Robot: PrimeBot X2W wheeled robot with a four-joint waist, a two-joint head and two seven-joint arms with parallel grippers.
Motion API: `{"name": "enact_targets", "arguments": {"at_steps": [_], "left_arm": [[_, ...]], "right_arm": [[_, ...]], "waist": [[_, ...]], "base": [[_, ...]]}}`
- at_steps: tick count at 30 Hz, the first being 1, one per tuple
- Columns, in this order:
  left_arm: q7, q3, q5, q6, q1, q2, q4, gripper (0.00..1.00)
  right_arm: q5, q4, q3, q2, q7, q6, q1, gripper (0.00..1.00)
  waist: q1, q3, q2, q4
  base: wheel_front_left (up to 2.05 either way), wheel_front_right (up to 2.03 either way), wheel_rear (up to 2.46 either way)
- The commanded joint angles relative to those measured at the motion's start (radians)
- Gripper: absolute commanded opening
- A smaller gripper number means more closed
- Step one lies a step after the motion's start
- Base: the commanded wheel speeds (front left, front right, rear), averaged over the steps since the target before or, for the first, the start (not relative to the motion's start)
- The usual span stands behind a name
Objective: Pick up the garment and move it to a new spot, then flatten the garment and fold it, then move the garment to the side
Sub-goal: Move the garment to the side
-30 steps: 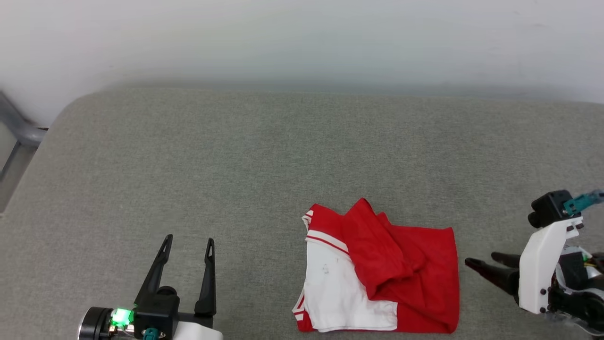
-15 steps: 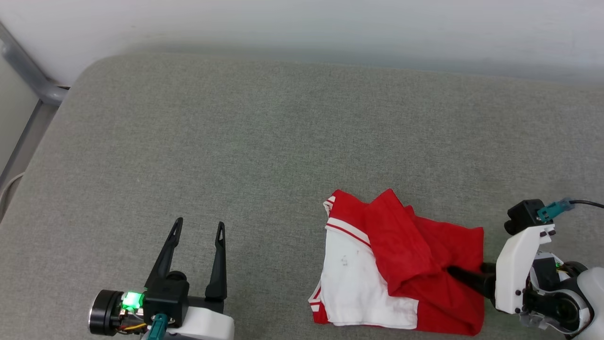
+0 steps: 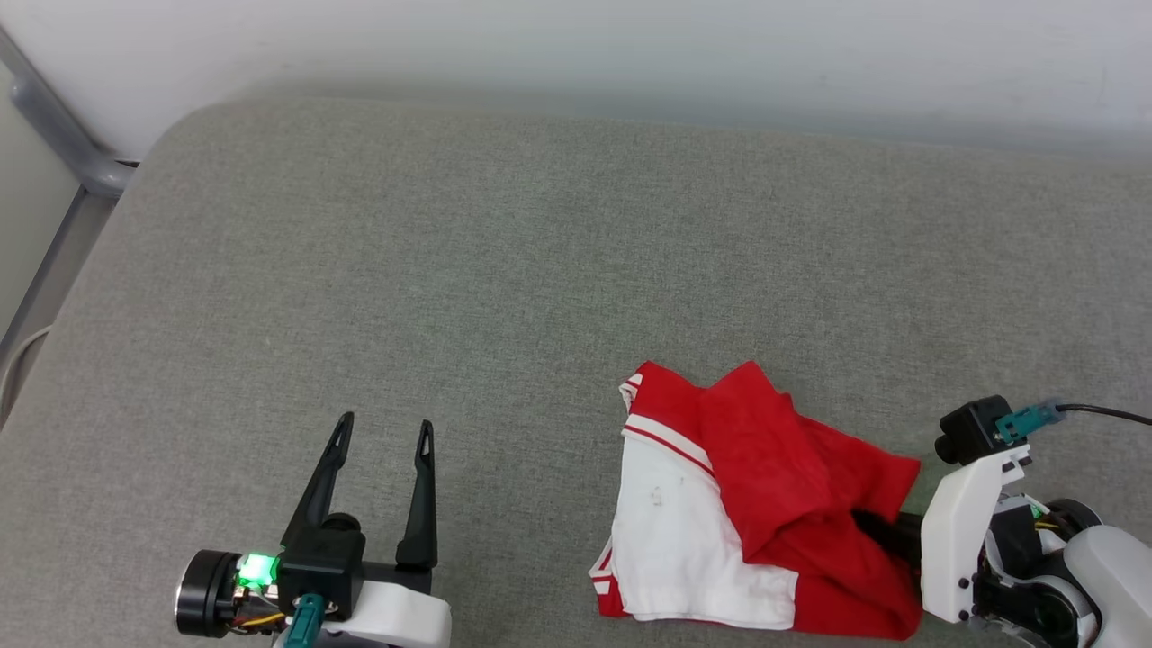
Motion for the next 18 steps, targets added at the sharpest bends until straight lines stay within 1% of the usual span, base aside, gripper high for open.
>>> {"name": "enact_targets", "arguments": {"at_steps": [1, 5, 10, 14, 18], "left_arm": [[-0.003, 0.001, 0.0, 0.003, 0.004, -0.004, 0.001, 1.0], [-0.003, 0.004, -0.001, 0.005, 0.018, -0.004, 0.002, 1.0], [-0.003, 0.015, -0.004, 0.013, 0.039, -0.002, -0.003, 1.0], [-0.003, 0.024, -0.007, 0.015, 0.048, -0.001, -0.014, 1.0], [-0.003, 0.032, -0.004, 0.016, 0.045, -0.001, -0.022, 1.0]], "right_arm": [[0.008, -0.009, 0.015, -0.004, -0.027, -0.001, -0.014, 0.0], [0.005, -0.051, 0.03, -0.025, -0.088, -0.001, -0.045, 0.0], [-0.046, -0.109, 0.06, -0.079, -0.151, -0.001, -0.079, 0.0], [-0.117, -0.153, 0.08, -0.136, -0.185, -0.001, -0.115, 0.0], [-0.152, -0.186, 0.086, -0.187, -0.185, -0.001, -0.144, 0.0]], "waist": [[0.0, -0.011, 0.0, -0.009], [0.0, -0.036, 0.0, -0.029], [0.0, -0.063, 0.0, -0.075], [0.0, -0.066, 0.0, -0.131], [0.0, -0.053, 0.0, -0.201]], "base": [[0.0, 0.0, 0.0], [0.0, 0.0, 0.0], [0.0, 0.0, 0.0], [0.0, 0.0, 0.0], [0.0, 0.0, 0.0]]}}
